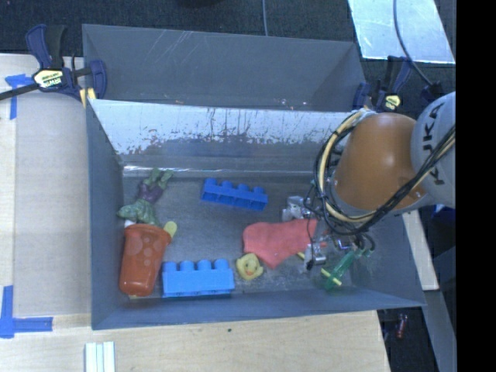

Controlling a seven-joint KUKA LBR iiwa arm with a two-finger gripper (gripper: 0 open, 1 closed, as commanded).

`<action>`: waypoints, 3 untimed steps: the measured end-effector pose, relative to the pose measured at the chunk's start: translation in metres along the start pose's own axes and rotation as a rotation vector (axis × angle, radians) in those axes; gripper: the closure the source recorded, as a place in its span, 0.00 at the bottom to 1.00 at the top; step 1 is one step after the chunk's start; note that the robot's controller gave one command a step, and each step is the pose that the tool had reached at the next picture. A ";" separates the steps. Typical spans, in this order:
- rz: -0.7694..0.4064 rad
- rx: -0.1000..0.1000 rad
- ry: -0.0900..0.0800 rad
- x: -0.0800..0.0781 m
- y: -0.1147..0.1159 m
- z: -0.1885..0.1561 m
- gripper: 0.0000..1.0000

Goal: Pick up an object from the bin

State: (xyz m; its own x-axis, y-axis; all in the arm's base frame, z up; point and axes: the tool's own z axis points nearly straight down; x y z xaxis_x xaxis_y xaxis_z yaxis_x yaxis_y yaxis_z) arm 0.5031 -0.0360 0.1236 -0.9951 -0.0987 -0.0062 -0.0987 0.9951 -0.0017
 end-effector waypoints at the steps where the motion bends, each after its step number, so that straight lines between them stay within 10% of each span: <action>1: -0.186 0.005 -0.014 -0.046 0.009 0.052 1.00; 2: -0.187 0.005 -0.014 -0.046 0.009 0.052 1.00; 3: -0.210 0.004 -0.009 -0.039 0.011 -0.025 1.00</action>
Offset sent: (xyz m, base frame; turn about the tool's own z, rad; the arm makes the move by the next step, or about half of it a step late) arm 0.0000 0.0000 0.0000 0.0000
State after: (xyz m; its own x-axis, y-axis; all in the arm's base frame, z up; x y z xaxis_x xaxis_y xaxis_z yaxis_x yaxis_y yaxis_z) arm 0.5407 -0.0211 0.1489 -0.9526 -0.3040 -0.0140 -0.3039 0.9527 -0.0076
